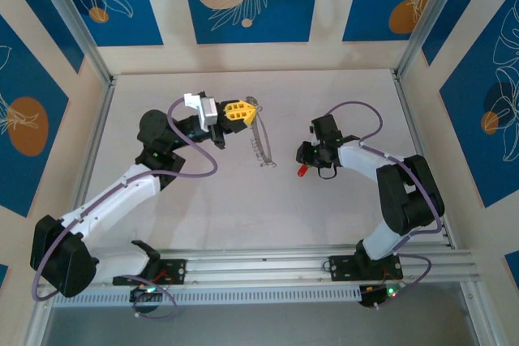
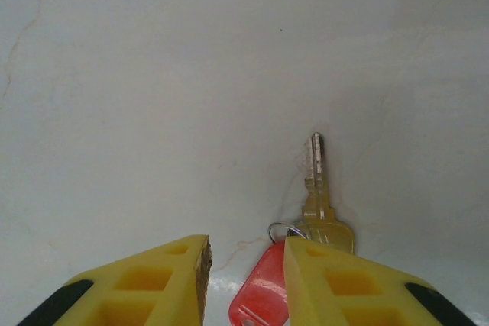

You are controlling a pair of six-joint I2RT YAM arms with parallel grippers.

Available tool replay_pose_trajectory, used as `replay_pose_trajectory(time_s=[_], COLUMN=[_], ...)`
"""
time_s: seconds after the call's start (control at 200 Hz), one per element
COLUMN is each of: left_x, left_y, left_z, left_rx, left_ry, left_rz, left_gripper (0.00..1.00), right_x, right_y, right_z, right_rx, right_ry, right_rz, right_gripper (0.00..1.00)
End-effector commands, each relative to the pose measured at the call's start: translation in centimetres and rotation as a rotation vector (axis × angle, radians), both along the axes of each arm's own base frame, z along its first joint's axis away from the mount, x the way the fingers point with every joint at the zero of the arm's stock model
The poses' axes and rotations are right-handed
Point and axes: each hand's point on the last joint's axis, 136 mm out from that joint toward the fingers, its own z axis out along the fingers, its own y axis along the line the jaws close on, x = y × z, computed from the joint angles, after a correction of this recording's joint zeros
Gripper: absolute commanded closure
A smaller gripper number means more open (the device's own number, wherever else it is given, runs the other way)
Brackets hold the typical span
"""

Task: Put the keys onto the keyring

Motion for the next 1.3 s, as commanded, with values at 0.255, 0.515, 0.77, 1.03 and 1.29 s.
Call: replay_pose_trajectory(time_s=[0.255,0.515,0.77,1.03,1.29], left_x=[-0.8,-0.7,-0.5,-0.4,-0.4], left_y=[-0.2,-0.4,-0.5,-0.5,-0.6], left_z=[1.1,1.3,1.4,1.4,1.5], left_rx=[-0.034,-0.046,-0.053,-0.054,-0.053], left_ry=[-0.046,-0.045,-0.038,-0.034,-0.034], left_rz=[-0.035,-0.045,-0.054,-0.053,-0.053], left_gripper=[1.00,1.00,1.00,1.00,1.00], right_x=[-0.1,-0.2,-0.3,-0.2,-0.2], right_y=[-0.6,-0.9,-1.2,-0.5,-0.3], right_z=[-1.3,-1.7,-2.2,-2.6,-2.7], right_rx=[-0.044,-0.039,-0.013,0.022,0.033], right_ry=[0.031,0.036,0.043,0.049,0.048], right_rz=[0.004,0.003,-0.010,0.009,0.014], right_gripper=[0.68,0.68,0.68,0.69,0.81])
